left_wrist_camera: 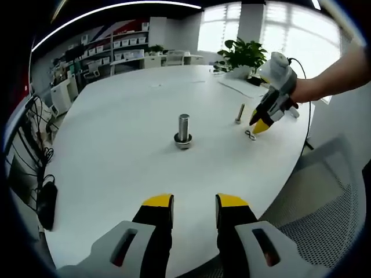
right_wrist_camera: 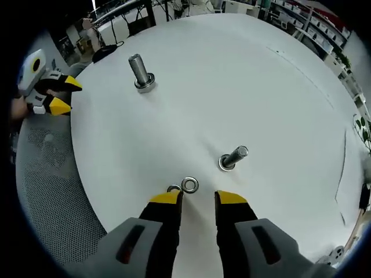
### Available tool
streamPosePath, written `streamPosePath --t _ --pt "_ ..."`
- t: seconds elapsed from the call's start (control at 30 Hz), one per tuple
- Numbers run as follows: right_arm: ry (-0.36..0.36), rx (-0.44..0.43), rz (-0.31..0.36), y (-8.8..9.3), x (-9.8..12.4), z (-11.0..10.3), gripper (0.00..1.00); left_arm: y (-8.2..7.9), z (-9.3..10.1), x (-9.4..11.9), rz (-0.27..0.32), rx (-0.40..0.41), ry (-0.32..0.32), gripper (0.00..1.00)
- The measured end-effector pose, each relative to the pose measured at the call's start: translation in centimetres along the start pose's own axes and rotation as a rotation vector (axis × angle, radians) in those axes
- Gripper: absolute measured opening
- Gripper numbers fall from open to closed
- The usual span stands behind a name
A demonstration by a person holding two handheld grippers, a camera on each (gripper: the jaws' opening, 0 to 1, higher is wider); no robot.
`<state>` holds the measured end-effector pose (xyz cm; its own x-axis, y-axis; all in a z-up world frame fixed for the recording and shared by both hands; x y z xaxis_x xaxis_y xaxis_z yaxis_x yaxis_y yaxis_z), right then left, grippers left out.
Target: Place the washer onto the threaded stud by aligning its center hole with the stud, sliding it down to the base, and recovering from edge contact or off-axis alignment until the washer reaches the visible bottom stop.
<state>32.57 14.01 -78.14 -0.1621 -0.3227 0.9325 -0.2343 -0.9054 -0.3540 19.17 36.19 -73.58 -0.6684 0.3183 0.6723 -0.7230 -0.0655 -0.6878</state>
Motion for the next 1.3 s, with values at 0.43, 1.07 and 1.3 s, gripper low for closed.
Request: streamPosePath --t 0.43,1.07,1.3 --pt "-0.029 -0.031 0.013 -0.6 0.0 -2.4 0.23 -0.1 -0.1 0.0 0.008 0.0 -0.003 0.27" --pt "-0.021 0.088 -0.024 -0.4 -0.7 -3.3 0.22 -0.2 0.0 0.1 0.011 0.0 0.0 0.27" --pt "-0.038 0.136 -0.045 -0.4 -0.8 -3.2 0.19 -0.3 -0.1 0.2 0.018 0.006 -0.002 0.27"
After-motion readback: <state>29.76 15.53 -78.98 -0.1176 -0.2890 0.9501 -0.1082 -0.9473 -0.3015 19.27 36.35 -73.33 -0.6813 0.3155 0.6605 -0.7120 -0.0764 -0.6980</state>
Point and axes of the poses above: the point that each gripper's makers call its tool centre point, and the gripper's own axes: x roughly backward along the fingers, z roughly to its right, y roughly out of its underside, the point moved 1 cm from there along x, roughly backward along the fingers, and after that the axes turned 14 degrees about x, right-handed, at the moved point
